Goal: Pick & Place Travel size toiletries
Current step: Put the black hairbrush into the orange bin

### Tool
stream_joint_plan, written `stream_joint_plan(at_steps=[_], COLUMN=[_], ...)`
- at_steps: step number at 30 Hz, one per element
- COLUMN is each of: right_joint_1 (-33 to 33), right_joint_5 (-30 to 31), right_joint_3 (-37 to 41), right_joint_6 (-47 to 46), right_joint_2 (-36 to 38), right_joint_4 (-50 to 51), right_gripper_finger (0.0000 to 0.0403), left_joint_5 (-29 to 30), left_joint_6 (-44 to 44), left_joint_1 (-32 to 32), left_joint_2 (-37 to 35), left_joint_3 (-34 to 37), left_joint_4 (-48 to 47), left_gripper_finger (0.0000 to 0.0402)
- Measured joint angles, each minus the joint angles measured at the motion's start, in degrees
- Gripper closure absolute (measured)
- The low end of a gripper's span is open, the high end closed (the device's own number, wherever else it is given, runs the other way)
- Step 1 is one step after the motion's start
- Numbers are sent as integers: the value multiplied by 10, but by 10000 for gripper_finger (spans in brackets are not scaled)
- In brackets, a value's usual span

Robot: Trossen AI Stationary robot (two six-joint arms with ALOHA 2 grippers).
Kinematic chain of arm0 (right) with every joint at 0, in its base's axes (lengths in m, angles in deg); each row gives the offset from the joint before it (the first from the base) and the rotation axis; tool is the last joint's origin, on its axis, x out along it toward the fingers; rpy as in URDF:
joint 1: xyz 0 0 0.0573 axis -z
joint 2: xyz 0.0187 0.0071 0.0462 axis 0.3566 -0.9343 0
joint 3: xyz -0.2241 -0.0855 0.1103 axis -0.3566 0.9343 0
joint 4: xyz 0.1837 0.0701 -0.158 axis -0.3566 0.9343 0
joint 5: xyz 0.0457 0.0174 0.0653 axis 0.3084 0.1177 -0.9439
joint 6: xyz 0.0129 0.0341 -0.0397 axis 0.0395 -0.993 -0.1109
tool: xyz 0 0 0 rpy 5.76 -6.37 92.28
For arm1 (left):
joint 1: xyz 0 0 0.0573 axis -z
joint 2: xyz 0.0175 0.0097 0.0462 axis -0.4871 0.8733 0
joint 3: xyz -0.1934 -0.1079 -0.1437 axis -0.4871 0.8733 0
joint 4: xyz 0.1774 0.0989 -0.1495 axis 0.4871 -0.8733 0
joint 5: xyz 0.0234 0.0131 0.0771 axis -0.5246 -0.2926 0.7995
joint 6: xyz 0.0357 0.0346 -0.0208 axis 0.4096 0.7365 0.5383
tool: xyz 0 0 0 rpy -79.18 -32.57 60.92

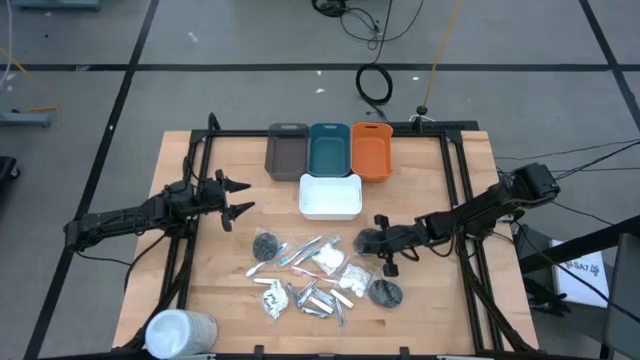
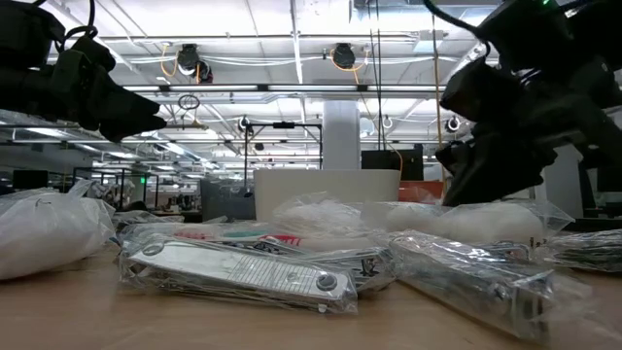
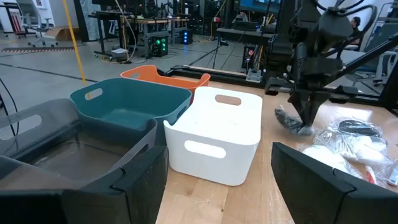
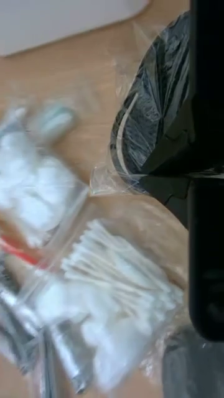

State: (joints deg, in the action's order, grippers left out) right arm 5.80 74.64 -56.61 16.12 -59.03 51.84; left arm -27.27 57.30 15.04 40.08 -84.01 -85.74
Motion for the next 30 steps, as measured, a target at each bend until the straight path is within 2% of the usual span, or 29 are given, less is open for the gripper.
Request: stream_joint_plan(at_steps=[16,19,30], right_joint_1=[0,0,18], right_joint_5=[-31,-46,-40], right_joint_3=[-1,-1,-1], right_joint_6=[-9,-13,15], right_joint_2=[174,189,196], right_joint_4=[1,1,-16], right_gripper_finger=[403,403,403], left_joint_5=[0,0,0], left_joint_6=[0,0,0], left_joint_1=[0,0,0], left_joint_2=[0,0,0], left_joint_3=[0,0,0], left_joint_4=[0,0,0], left_gripper_finger=[128,128,128])
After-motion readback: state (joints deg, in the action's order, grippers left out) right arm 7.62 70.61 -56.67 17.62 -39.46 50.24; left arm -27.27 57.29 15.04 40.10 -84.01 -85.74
